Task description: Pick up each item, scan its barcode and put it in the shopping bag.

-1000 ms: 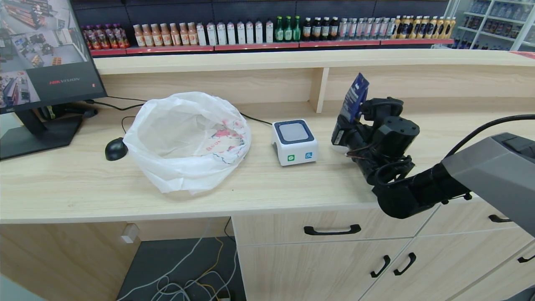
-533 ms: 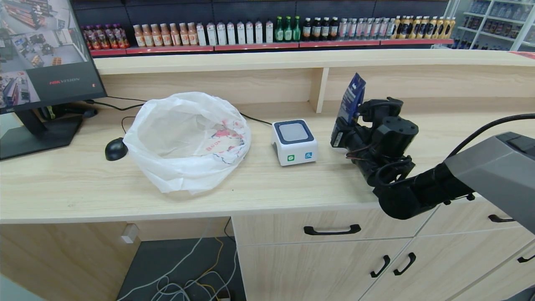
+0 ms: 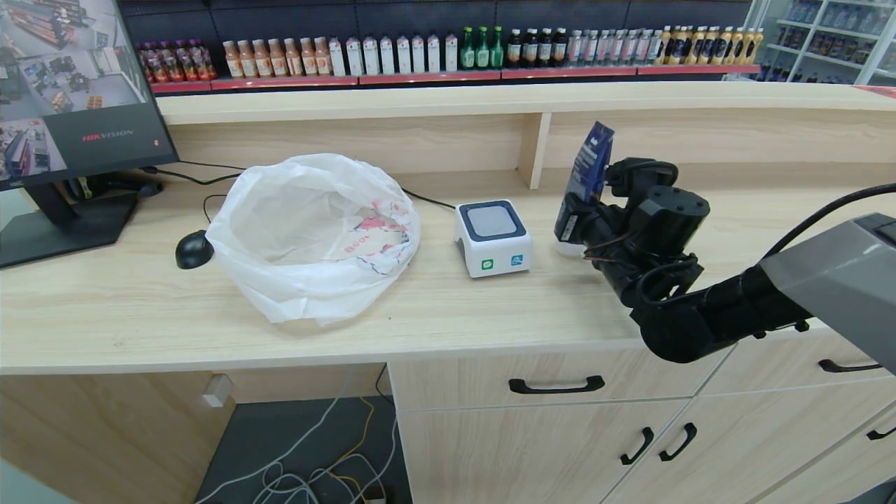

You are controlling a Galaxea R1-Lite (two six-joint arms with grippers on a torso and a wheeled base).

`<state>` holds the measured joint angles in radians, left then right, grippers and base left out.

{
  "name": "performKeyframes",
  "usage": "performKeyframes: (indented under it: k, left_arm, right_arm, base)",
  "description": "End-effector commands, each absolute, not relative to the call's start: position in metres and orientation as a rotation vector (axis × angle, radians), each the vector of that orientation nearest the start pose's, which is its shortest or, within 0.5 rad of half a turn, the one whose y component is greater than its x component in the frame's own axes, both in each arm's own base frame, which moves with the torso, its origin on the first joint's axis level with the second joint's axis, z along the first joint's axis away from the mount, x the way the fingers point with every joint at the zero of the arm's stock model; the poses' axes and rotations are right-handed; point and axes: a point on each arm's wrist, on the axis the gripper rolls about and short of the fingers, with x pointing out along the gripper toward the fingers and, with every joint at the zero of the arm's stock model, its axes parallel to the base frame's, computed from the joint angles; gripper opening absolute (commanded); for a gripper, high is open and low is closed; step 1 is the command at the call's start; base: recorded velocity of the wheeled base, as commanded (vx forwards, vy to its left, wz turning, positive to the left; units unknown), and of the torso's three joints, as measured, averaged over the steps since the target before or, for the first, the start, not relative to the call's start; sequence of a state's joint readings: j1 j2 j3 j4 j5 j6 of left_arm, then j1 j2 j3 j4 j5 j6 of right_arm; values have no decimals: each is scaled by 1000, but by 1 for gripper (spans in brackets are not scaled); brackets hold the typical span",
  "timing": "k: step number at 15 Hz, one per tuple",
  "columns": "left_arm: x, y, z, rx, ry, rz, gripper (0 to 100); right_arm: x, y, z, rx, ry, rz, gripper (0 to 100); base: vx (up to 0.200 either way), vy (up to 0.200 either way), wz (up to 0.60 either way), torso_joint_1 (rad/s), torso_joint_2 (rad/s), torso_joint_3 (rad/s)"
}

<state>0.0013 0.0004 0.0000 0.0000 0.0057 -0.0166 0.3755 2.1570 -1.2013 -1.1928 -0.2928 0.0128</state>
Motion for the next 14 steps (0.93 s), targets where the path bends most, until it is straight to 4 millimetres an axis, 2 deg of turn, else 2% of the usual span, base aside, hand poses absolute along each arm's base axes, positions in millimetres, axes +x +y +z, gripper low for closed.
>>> performKeyframes:
  k: [1,6,8,11,14]
  left_arm:
    - [-23,0,75,-17,0,8,100]
    - [-23,0,75,-17,0,8,100]
    - [-23,0,75,-17,0,8,100]
    - [-23,0,75,-17,0,8,100]
    - [-23,0,75,-17,0,8,100]
  right_arm:
    - [396,148,184,101,-247,83,0]
    - [393,148,178,99,-228,85,0]
    - [388,154,182,103,-232,102,0]
    - [382,157,170,89,-189,112,0]
    - [381,156,167,86,-181,110,0]
  base:
    - [0,0,0,0,0,0]
    - [0,0,0,0,0,0]
    - [0,0,0,0,0,0]
    - [0,0,0,0,0,0]
    - [0,0,0,0,0,0]
